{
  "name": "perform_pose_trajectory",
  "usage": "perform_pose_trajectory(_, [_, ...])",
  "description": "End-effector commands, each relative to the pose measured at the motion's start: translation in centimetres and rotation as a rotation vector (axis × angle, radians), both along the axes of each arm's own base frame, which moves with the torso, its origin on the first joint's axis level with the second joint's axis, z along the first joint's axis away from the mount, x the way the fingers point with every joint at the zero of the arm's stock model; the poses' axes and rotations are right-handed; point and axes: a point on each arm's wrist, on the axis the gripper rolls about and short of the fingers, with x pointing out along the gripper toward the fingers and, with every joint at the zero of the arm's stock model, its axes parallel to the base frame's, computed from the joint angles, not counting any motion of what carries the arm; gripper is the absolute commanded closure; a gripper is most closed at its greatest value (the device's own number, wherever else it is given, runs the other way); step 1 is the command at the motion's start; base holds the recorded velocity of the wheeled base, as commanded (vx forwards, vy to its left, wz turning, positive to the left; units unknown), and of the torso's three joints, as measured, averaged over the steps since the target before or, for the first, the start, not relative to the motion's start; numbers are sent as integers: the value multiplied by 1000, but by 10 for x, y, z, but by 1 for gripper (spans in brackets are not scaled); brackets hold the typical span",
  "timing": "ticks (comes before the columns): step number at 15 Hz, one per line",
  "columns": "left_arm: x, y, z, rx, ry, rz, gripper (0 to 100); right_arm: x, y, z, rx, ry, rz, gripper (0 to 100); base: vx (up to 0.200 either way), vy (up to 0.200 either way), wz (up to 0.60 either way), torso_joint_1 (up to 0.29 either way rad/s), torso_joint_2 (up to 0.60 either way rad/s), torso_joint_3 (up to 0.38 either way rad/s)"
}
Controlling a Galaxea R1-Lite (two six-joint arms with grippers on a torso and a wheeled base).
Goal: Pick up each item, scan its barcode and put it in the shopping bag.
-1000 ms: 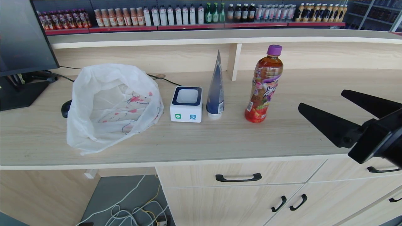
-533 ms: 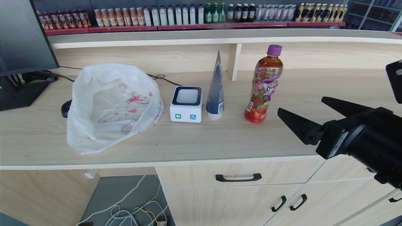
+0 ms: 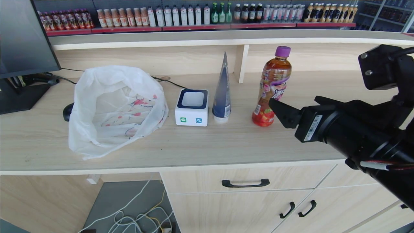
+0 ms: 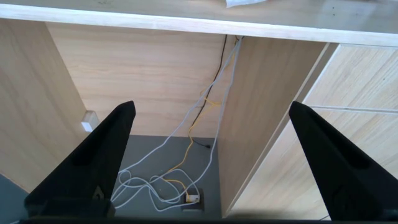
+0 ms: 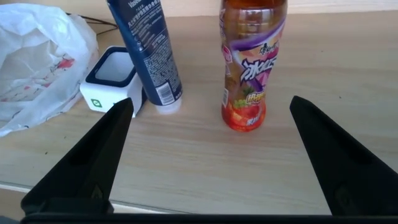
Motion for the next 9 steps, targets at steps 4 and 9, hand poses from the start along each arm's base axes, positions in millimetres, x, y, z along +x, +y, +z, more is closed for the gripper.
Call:
perform_pose_trajectory(4, [0, 0, 0, 0, 0, -1, 0, 9, 29, 1, -5, 3, 43, 0, 0, 0, 0, 0, 0, 0])
perform_pose_trajectory(9, [0, 0, 0, 0, 0, 1, 0, 32, 61, 1, 10, -13, 32, 0, 0, 0, 0, 0, 0, 0])
